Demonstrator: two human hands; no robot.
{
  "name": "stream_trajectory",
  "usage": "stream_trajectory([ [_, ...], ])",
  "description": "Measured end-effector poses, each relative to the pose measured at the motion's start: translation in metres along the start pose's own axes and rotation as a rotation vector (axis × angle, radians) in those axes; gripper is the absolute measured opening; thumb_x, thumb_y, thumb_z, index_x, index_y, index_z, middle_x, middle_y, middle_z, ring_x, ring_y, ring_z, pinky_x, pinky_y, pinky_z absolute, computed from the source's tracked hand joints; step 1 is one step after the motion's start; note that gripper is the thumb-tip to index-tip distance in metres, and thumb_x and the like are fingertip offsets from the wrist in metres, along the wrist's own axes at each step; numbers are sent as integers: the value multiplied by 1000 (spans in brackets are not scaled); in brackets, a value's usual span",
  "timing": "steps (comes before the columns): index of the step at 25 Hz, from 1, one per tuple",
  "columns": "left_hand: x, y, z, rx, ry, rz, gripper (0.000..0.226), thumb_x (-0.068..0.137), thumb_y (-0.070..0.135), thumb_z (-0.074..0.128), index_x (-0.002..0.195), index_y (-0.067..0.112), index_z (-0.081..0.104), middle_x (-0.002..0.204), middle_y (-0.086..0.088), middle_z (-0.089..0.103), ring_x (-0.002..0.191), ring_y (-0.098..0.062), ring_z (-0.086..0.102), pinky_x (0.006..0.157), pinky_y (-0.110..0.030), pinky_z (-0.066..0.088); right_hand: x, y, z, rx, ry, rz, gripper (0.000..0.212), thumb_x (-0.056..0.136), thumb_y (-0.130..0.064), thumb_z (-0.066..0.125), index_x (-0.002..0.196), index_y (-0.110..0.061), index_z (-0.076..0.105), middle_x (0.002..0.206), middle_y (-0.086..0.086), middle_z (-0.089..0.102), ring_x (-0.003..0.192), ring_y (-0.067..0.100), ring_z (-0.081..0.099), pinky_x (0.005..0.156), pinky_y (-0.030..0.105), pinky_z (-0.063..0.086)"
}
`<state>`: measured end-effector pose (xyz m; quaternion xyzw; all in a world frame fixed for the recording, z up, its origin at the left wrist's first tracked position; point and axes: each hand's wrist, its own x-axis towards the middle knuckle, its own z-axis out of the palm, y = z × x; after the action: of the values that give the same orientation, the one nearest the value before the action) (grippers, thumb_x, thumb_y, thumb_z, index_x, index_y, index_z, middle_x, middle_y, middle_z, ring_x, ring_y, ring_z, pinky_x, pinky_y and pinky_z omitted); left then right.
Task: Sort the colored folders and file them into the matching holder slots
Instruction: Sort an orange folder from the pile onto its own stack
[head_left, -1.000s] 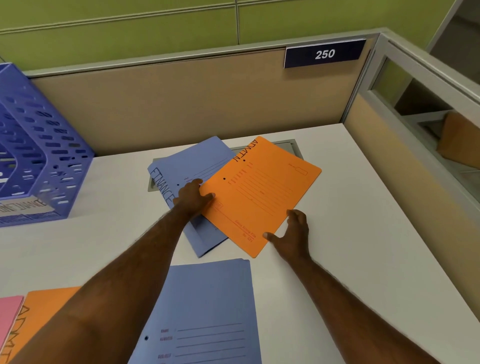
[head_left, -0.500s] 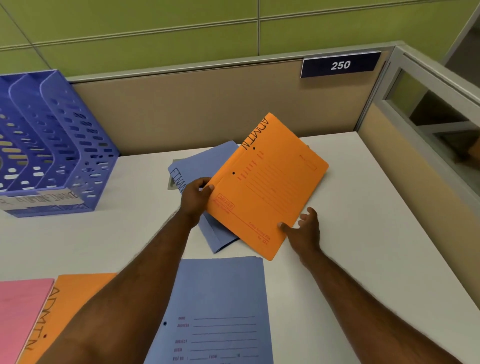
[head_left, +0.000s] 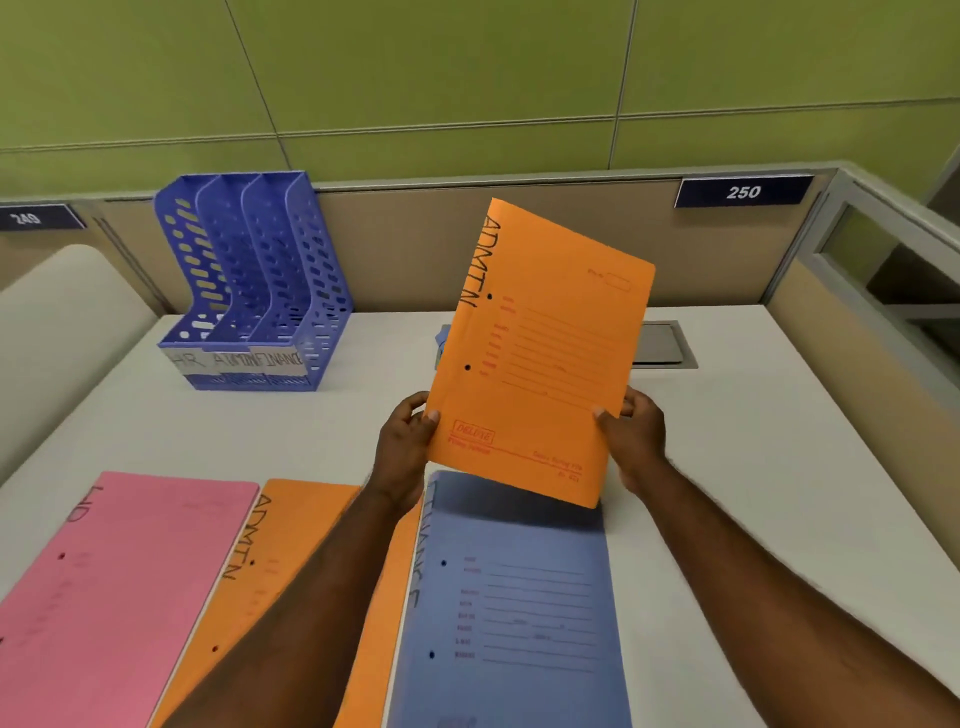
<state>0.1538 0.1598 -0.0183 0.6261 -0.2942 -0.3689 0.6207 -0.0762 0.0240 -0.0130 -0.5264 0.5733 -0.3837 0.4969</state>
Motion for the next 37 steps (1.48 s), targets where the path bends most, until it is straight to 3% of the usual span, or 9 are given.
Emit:
stream_trajectory([
  [4, -48, 7, -72, -29, 26, 33, 37, 99, 16, 49, 135, 9, 46, 110, -13, 70, 101, -26, 68, 89, -43, 54, -57, -18, 39, -45, -39, -108, 17, 87, -11, 65, 102, -5, 62, 104, 18, 68, 99, 36, 64, 87, 54, 54],
  [10, -117, -1, -180, -18, 56, 34, 40, 98, 14, 50, 138, 16, 46, 120, -5, 68, 104, -19, 69, 78, -31, 60, -143, -17, 103, -157, -122, -157, 22, 87, -11, 66, 99, 7, 61, 101, 25, 66, 96, 41, 63, 82, 55, 55],
  [13, -148, -13, -219, 34, 99, -4, 41, 98, 15, 50, 139, 14, 44, 123, -10, 66, 106, -24, 68, 81, -38, 60, -182, -1, 130, -207, -152, -130, 17, 86, -12, 67, 92, 4, 62, 93, 19, 67, 87, 36, 63, 75, 47, 56],
  [16, -171, -28, -245, 116, 130, -43, 40, 99, 12, 49, 139, 13, 45, 124, -14, 64, 108, -30, 66, 85, -46, 57, -210, 19, 147, -270, -186, -78, 14, 87, -14, 67, 81, -7, 57, 81, 8, 61, 79, 27, 58, 66, 32, 45],
  [20, -192, -46, -271, 224, 130, -117, 38, 99, 10, 47, 137, 12, 47, 128, -16, 61, 112, -35, 61, 93, -54, 52, -239, 44, 160, -318, -213, -12, 10, 86, -13, 69, 89, -9, 60, 89, 7, 62, 86, 25, 61, 69, 30, 47],
  [25, -210, -65, -285, 344, 129, -162, 36, 99, 9, 47, 134, 14, 49, 124, -12, 62, 104, -26, 62, 77, -32, 54, -258, 65, 164, -374, -260, 31, 27, 85, -12, 70, 110, -4, 64, 111, 13, 68, 101, 28, 64, 88, 41, 55],
  [30, -217, -77, -286, 500, 128, -219, 37, 99, 11, 46, 136, 11, 47, 127, -12, 59, 109, -29, 60, 90, -43, 53, -266, 76, 170, -552, -267, 13, 28, 86, -18, 69, 112, -8, 65, 113, 13, 68, 105, 30, 62, 95, 49, 50],
  [34, -217, -84, -287, 572, 144, -234, 35, 100, 12, 45, 134, 10, 47, 131, -12, 57, 115, -31, 57, 95, -45, 49, -269, 78, 172, -694, -291, -26, 30, 87, -24, 68, 112, -8, 63, 114, 11, 67, 106, 29, 62, 94, 44, 50],
  [37, -214, -87, -288, 611, 177, -240, 34, 99, 11, 44, 132, 7, 51, 129, -14, 59, 114, -31, 56, 96, -45, 48, -268, 77, 171, -713, -307, -63, 27, 86, -25, 70, 102, -4, 64, 106, 12, 68, 98, 27, 64, 78, 30, 51],
])
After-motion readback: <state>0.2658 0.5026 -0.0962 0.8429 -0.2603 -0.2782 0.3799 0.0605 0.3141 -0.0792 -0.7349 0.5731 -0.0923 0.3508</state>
